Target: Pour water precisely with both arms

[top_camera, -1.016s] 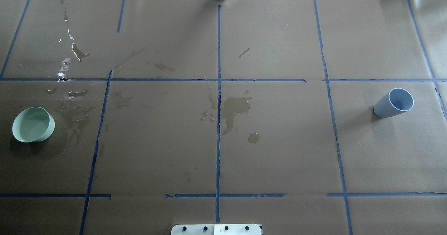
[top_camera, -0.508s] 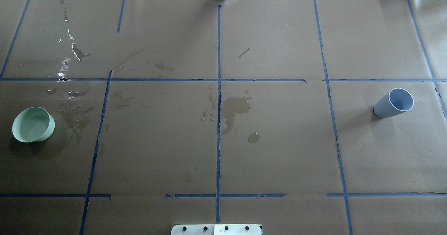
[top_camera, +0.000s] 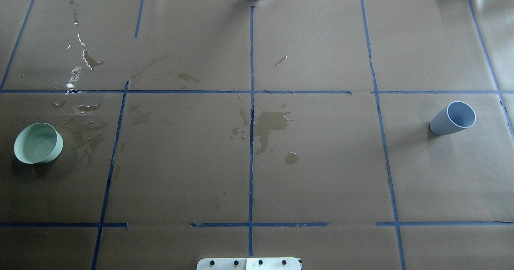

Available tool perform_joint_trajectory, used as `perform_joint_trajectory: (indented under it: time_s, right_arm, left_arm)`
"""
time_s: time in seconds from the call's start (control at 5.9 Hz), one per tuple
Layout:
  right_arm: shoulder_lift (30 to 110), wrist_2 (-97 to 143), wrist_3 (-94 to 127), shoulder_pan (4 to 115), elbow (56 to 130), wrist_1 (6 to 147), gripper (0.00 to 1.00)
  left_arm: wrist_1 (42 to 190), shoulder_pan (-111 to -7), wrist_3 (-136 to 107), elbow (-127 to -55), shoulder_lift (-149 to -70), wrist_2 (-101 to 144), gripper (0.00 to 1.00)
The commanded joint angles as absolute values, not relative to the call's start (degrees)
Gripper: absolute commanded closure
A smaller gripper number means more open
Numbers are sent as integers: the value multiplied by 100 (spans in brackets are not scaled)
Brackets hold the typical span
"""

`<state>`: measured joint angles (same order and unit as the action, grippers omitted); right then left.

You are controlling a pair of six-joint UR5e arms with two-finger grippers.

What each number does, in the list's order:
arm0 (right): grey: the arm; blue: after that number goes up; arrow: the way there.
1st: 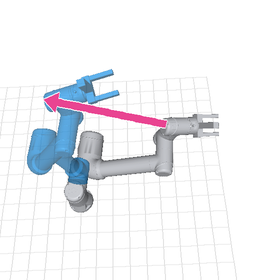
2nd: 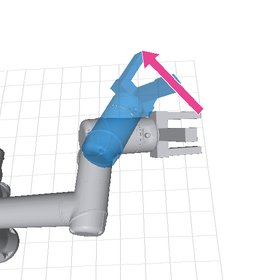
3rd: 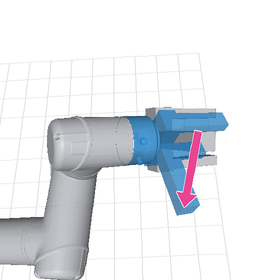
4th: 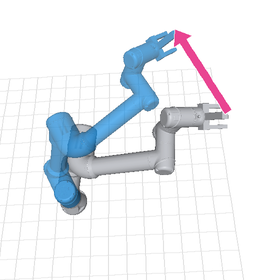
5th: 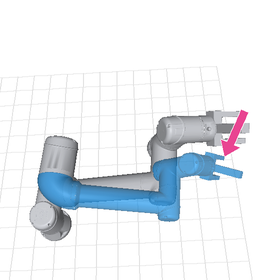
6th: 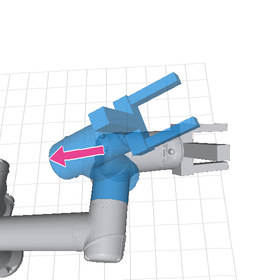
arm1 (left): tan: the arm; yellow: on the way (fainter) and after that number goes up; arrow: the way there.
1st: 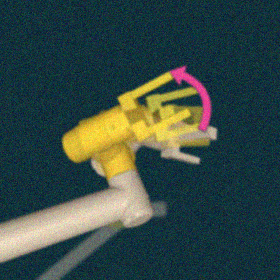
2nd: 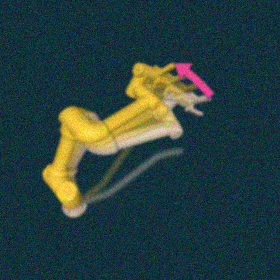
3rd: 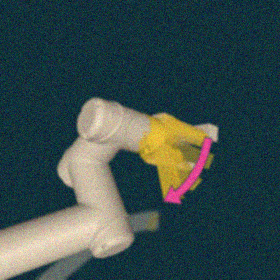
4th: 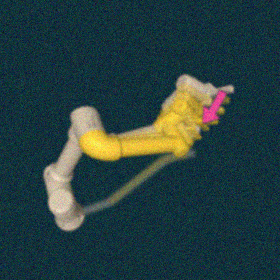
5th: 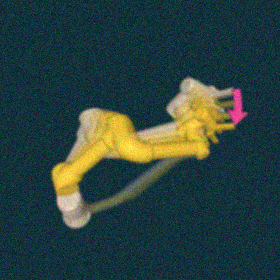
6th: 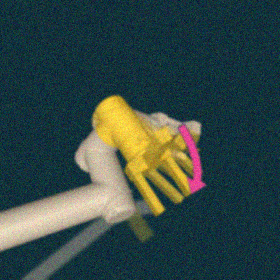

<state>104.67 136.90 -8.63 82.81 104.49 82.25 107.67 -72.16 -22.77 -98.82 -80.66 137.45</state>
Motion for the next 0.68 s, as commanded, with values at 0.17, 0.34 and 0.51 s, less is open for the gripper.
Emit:
perform_joint_trajectory:
  time_s: [0.17,0.34,0.51]
  right_arm:
    - [10459,13693,-853,8279,10380,8227,0]
    - [10442,13659,-870,8279,10293,8227,0]
    - [10433,13676,-861,8279,10275,8218,0]
  left_arm:
    - [11434,-6504,-3163,-9107,-8665,13763,2]
    - [11426,-6460,-3164,-9088,-8666,13772,7]
    - [11434,-6364,-3147,-9053,-8623,13772,12]
